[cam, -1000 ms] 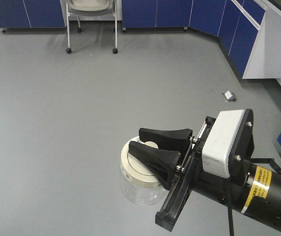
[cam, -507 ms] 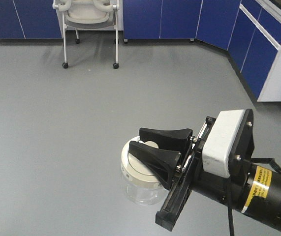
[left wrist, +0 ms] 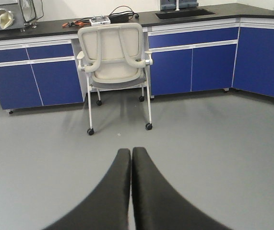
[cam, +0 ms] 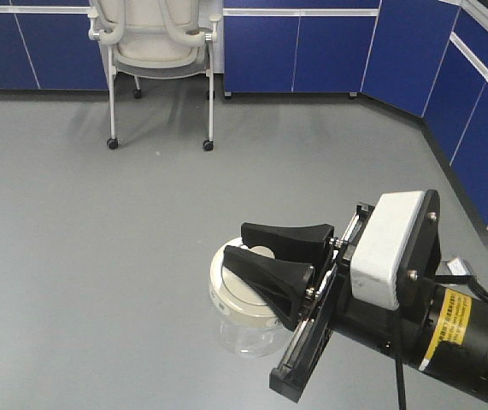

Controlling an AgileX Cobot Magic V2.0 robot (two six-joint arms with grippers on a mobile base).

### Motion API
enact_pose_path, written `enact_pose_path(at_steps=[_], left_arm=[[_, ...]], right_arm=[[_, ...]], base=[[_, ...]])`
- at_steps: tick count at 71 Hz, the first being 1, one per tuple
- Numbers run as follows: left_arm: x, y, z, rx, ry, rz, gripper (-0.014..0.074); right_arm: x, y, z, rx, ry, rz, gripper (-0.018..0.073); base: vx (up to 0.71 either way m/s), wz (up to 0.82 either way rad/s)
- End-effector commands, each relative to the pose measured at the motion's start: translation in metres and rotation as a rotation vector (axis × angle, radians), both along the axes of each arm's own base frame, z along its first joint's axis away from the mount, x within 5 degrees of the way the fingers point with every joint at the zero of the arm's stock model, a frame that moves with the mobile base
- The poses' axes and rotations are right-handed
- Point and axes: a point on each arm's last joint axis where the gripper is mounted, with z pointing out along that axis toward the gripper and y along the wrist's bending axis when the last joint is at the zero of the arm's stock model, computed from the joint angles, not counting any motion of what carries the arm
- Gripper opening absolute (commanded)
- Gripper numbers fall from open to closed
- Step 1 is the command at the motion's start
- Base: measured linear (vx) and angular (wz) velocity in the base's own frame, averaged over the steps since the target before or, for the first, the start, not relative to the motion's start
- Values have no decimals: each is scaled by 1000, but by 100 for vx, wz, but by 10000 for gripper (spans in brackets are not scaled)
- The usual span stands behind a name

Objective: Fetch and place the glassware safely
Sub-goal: 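Drive the base away from the bench carrying the jar in the right gripper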

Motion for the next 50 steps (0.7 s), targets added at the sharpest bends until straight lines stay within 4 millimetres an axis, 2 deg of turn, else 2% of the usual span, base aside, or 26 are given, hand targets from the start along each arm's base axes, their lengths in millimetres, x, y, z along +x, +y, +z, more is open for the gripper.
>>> enact_pose_path(at_steps=[1,50], left_arm=[[1,-1,14,-13,-86,-6,-7],[1,-1,14,-13,-86,-6,-7]], right_arm=[[-4,1,24,116,-75,38,-4],[-4,1,23,114,-74,36,-4]], base=[[55,0],[53,0]])
